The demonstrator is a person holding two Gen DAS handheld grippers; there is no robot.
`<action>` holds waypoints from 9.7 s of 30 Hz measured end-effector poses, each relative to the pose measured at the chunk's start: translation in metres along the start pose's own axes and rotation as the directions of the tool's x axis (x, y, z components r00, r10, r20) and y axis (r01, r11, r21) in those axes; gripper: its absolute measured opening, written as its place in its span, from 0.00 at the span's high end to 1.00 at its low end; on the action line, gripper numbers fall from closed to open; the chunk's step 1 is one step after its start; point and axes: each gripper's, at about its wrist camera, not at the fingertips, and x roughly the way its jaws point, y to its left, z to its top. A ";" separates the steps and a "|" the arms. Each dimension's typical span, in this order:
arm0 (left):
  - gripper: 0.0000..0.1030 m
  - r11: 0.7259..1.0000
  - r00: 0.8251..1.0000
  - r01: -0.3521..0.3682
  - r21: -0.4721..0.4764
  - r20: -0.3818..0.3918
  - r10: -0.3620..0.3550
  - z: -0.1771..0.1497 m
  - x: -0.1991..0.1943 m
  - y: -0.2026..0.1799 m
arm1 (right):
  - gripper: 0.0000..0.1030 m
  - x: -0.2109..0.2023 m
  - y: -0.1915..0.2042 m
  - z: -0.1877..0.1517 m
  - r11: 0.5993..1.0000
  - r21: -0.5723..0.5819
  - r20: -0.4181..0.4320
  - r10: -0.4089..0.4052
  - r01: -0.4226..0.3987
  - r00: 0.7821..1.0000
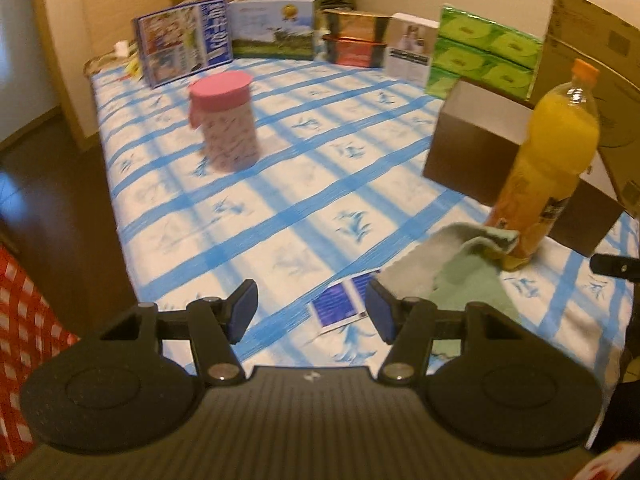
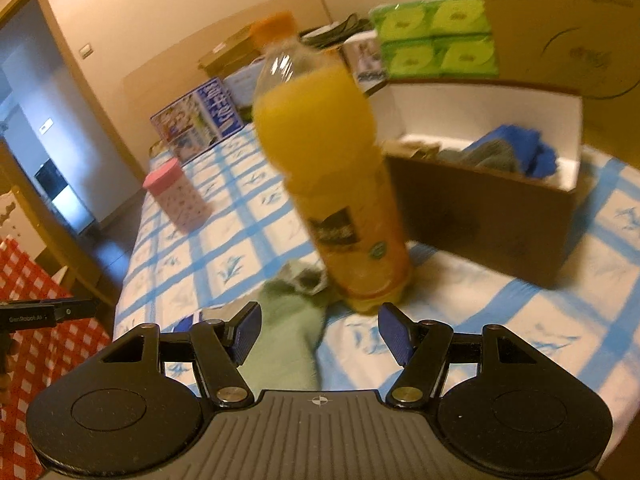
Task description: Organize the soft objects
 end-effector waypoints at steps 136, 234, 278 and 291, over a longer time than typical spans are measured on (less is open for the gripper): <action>0.60 0.956 0.949 0.295 -0.006 -0.118 -0.293 -0.036 0.138 -0.022 | 0.74 0.135 0.063 -0.054 0.911 -0.349 -0.115 -0.274 0.220 0.955; 1.00 0.792 0.856 0.419 0.444 0.096 -0.507 0.250 0.133 -0.176 | 0.74 -0.020 -0.110 0.178 0.966 -0.014 0.218 -0.249 0.258 0.944; 0.53 0.883 0.933 0.336 0.328 0.016 -0.361 0.231 0.131 -0.178 | 0.34 0.004 -0.109 0.160 0.971 0.013 0.108 -0.240 0.240 0.965; 0.32 0.931 0.949 0.202 0.303 0.176 -0.263 0.129 -0.043 -0.142 | 0.30 -0.092 -0.025 0.083 0.981 -0.035 0.200 -0.178 0.189 0.963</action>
